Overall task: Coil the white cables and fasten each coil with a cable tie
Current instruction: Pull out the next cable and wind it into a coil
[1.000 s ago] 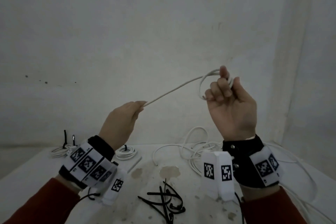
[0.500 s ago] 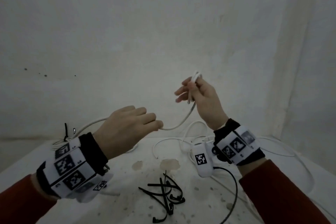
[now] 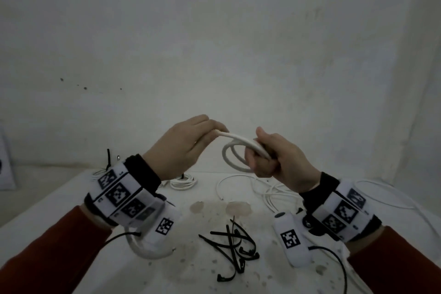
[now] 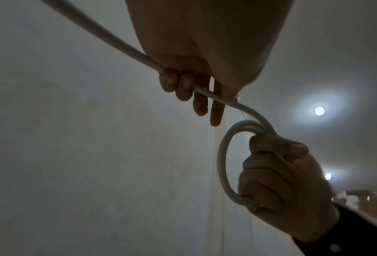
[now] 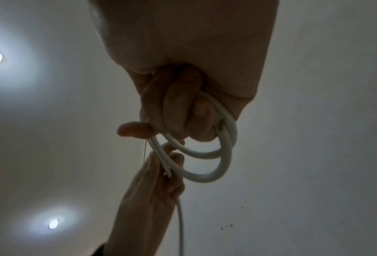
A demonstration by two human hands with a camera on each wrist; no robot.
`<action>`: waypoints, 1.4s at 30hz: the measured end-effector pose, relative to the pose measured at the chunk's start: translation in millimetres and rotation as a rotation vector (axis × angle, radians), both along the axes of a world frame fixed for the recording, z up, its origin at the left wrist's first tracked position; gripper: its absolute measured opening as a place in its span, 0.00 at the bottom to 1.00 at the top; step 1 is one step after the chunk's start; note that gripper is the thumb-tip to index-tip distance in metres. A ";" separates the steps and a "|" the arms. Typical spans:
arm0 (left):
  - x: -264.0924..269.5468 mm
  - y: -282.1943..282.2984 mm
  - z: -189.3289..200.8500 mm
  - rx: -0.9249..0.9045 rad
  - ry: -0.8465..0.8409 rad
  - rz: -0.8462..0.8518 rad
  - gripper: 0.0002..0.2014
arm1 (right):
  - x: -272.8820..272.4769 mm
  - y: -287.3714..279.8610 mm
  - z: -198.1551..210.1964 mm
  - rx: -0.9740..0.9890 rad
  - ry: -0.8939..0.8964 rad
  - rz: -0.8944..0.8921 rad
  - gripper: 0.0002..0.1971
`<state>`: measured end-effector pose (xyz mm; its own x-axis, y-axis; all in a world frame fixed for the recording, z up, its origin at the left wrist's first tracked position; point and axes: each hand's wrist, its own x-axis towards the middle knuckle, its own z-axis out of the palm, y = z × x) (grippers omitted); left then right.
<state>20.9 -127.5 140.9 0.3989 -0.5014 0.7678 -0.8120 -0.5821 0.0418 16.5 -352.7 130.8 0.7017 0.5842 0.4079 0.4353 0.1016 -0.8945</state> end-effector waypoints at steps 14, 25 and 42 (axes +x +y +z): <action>-10.8 -32.7 -3.9 -0.376 0.335 -0.226 0.15 | -12.5 15.2 4.0 0.308 0.108 0.075 0.21; -9.2 -40.3 2.2 -0.293 0.228 -0.213 0.20 | -20.5 9.0 7.2 0.388 0.329 0.265 0.20; 33.3 -6.1 -44.2 0.170 -0.076 0.495 0.23 | -12.0 -50.8 6.3 1.168 0.268 0.333 0.20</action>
